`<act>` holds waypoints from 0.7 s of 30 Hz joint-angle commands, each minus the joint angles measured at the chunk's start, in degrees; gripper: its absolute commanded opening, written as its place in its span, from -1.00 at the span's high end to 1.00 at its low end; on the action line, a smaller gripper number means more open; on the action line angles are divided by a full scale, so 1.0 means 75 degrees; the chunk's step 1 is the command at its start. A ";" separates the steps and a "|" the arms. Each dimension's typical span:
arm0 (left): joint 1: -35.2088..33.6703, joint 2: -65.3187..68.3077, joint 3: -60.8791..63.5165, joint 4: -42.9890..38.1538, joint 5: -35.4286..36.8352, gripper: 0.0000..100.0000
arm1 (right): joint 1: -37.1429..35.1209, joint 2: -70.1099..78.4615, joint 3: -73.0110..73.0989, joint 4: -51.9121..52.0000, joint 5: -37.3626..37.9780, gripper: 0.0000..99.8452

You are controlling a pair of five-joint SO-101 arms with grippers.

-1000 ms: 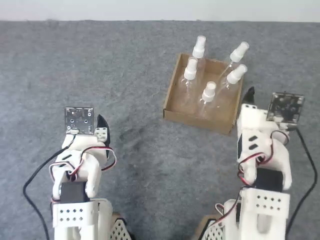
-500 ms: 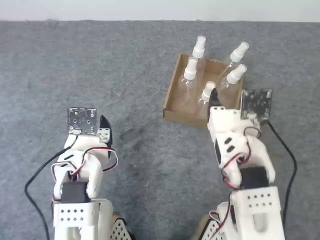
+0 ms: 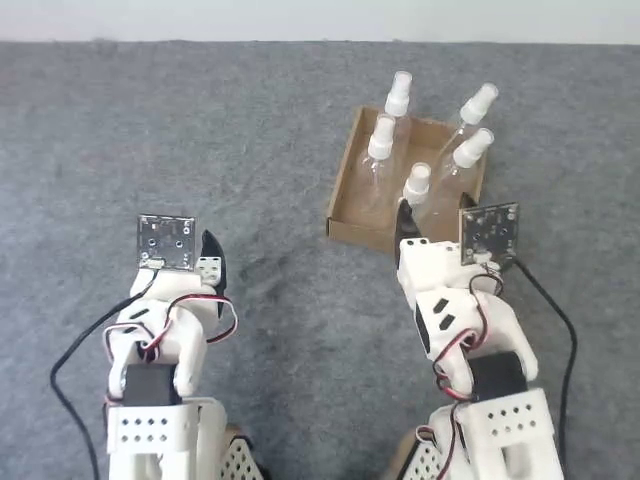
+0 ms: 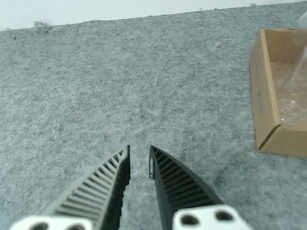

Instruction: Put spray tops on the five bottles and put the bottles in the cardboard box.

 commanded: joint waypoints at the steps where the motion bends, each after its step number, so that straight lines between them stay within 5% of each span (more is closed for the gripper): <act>1: 0.0023 -0.0141 -0.0006 -0.0234 0.0000 0.88 | -0.0029 0.0240 -0.0246 0.0029 -0.0035 0.53; 21: 0.0023 -0.0141 0.0029 -0.0234 0.0000 0.88 | -0.0053 0.0229 -0.0293 0.0041 -0.0035 0.53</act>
